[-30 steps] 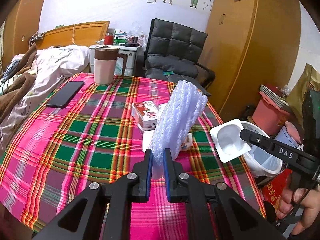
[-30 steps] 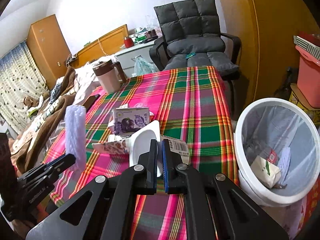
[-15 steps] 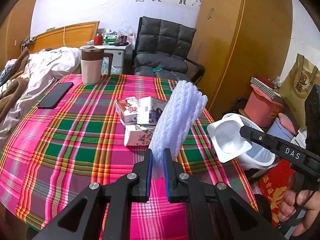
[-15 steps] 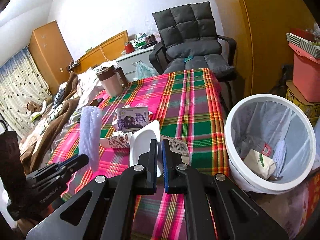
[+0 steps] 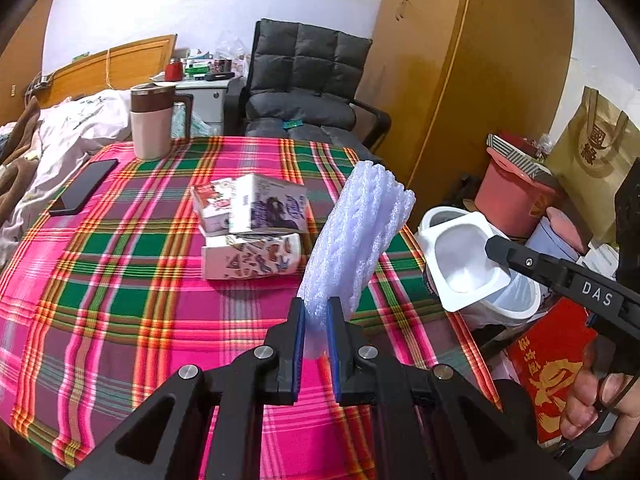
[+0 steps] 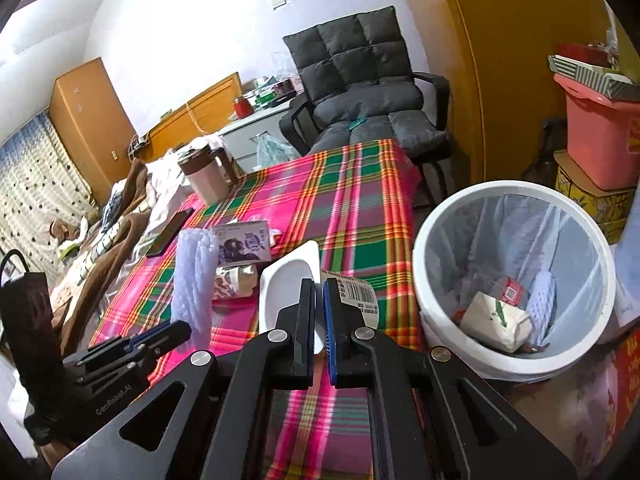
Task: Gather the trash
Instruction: 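Carry the net and cup over the bin and open both tools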
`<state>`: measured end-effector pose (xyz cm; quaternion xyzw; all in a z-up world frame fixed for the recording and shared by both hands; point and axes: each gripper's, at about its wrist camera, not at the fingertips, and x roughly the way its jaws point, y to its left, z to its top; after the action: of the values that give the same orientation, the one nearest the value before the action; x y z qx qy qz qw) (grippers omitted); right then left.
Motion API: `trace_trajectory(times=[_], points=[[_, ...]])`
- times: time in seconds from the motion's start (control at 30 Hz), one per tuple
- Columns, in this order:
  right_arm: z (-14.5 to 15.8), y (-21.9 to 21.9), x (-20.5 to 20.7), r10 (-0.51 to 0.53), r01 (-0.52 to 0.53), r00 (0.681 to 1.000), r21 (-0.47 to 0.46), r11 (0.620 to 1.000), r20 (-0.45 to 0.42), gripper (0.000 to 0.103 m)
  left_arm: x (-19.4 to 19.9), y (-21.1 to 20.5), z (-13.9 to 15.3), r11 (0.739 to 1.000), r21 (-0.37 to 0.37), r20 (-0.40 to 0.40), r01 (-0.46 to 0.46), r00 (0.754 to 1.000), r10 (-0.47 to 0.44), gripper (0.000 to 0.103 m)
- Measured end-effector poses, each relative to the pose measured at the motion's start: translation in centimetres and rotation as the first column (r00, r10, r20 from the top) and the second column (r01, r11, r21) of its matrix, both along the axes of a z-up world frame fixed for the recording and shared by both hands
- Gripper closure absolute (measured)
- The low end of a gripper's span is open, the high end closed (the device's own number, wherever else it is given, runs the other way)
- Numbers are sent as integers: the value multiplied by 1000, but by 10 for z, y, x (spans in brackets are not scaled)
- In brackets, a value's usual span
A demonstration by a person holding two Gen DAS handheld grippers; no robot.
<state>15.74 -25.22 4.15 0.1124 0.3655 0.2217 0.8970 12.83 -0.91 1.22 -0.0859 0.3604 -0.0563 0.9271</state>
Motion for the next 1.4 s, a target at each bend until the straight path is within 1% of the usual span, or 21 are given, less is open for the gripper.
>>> trace_trajectory(times=[0.33, 0.6, 0.77, 1.07, 1.4], points=[[-1, -33, 4, -70, 70, 998, 16, 997, -1, 96, 21, -37, 0, 997, 9, -8, 71, 997, -71, 92], [-7, -65, 7, -141, 142, 990, 32, 989, -14, 96, 44, -73, 3, 990, 25, -4, 141, 990, -141, 92], [-10, -84, 11, -183, 184, 983, 37, 982, -24, 96, 58, -100, 5, 981, 32, 1, 192, 981, -192, 92], [-19, -112, 13, -240, 242, 970, 40, 970, -48, 96, 86, -142, 0, 961, 30, -15, 274, 962, -273, 92], [-29, -128, 18, -266, 270, 960, 29, 963, -86, 96, 107, -173, -12, 940, 6, -47, 342, 939, -341, 92]])
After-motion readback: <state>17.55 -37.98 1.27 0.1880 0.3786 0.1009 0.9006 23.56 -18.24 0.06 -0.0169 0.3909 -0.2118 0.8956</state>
